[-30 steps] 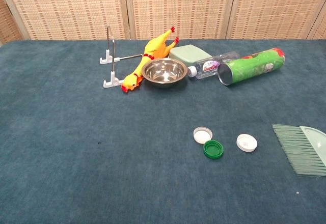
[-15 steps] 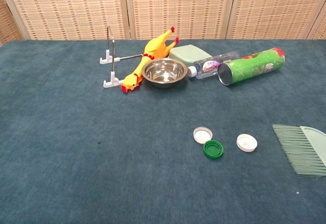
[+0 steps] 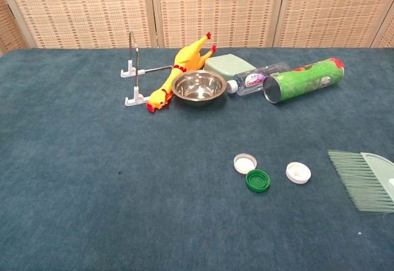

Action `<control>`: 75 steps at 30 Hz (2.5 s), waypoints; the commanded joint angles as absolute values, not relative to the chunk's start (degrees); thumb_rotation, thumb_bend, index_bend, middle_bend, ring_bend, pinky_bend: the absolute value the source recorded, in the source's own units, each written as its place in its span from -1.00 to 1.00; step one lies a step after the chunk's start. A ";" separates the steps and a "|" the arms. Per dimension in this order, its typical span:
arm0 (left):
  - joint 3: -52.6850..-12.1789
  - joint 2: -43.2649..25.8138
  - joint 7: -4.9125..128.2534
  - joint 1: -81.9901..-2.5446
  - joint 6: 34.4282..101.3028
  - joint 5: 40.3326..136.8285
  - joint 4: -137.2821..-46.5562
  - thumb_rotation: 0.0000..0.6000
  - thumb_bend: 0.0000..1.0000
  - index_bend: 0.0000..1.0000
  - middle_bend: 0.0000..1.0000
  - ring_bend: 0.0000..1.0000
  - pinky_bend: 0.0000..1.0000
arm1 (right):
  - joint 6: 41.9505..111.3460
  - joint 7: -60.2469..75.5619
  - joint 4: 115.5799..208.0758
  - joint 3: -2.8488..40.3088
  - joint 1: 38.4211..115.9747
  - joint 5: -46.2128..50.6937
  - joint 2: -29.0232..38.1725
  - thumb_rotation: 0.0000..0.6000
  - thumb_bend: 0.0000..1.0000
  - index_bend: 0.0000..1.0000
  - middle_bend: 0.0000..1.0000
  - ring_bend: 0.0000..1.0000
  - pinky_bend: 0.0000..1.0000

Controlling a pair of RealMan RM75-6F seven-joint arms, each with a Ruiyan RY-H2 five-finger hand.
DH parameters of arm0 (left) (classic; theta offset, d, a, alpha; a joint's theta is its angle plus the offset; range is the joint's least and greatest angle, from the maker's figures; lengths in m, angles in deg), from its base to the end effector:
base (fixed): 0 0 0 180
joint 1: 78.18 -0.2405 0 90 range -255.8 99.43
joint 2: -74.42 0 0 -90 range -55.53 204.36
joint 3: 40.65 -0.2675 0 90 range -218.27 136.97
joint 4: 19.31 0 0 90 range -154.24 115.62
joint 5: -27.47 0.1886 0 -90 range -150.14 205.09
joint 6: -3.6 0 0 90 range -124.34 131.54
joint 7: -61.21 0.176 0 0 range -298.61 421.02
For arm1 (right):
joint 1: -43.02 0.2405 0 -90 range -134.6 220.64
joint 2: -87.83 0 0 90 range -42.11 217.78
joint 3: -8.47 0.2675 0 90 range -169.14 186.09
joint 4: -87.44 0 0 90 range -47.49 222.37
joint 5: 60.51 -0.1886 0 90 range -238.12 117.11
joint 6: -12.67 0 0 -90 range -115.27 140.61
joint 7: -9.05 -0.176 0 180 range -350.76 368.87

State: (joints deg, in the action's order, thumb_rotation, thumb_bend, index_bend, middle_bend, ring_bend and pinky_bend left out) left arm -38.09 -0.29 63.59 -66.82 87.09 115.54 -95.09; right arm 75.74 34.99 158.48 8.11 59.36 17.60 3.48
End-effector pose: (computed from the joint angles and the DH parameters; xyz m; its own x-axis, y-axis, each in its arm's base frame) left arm -0.3205 0.2516 0.1402 0.5268 -0.0325 0.8494 0.8408 -0.1264 -0.5263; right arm -0.3482 -0.2605 0.0354 0.7590 -0.2909 0.5825 -0.6439 -0.2021 0.7380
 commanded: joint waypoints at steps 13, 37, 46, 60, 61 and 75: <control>-38.21 -0.28 64.62 -67.01 87.15 115.36 -95.97 1.00 -0.07 -1.00 -1.00 -1.00 -0.88 | 74.01 36.09 158.30 7.89 59.67 16.02 2.89 1.00 -0.19 0.32 -0.01 -0.72 -1.00; -37.93 -0.93 65.22 -66.73 87.24 115.59 -95.86 1.00 -0.06 -1.00 -1.00 -1.00 -0.88 | 81.71 31.73 155.56 9.41 59.70 21.05 1.83 1.00 -0.15 0.83 0.47 -0.23 -0.90; -38.05 -1.43 65.56 -66.78 87.74 116.01 -96.00 1.00 -0.06 -1.00 -1.00 -1.00 -0.88 | 81.10 32.15 163.63 11.32 63.42 23.96 7.17 1.00 -0.15 0.84 0.47 -0.23 -0.89; -38.27 -1.95 64.89 -66.87 88.38 116.66 -95.80 1.00 -0.06 -1.00 -1.00 -1.00 -0.88 | 68.50 69.68 184.10 15.32 76.50 20.41 6.09 1.00 -0.15 0.84 0.47 -0.23 -0.89; -38.29 -1.99 64.84 -66.88 88.41 116.70 -95.78 1.00 -0.06 -1.00 -1.00 -1.00 -0.88 | 67.81 72.45 184.54 15.47 77.27 19.31 5.34 1.00 -0.15 0.84 0.47 -0.23 -0.89; -38.48 0.09 62.26 -67.05 88.78 117.21 -95.93 1.00 -0.06 -1.00 -1.00 -1.00 -0.88 | 70.99 109.19 186.89 13.28 86.13 -1.68 -4.04 1.00 -0.15 0.84 0.47 -0.23 -0.89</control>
State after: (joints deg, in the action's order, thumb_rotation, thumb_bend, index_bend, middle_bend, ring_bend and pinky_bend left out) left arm -38.54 -0.30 61.98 -67.16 88.92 117.18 -95.63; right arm 68.96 102.85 185.94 14.24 83.28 3.94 -1.34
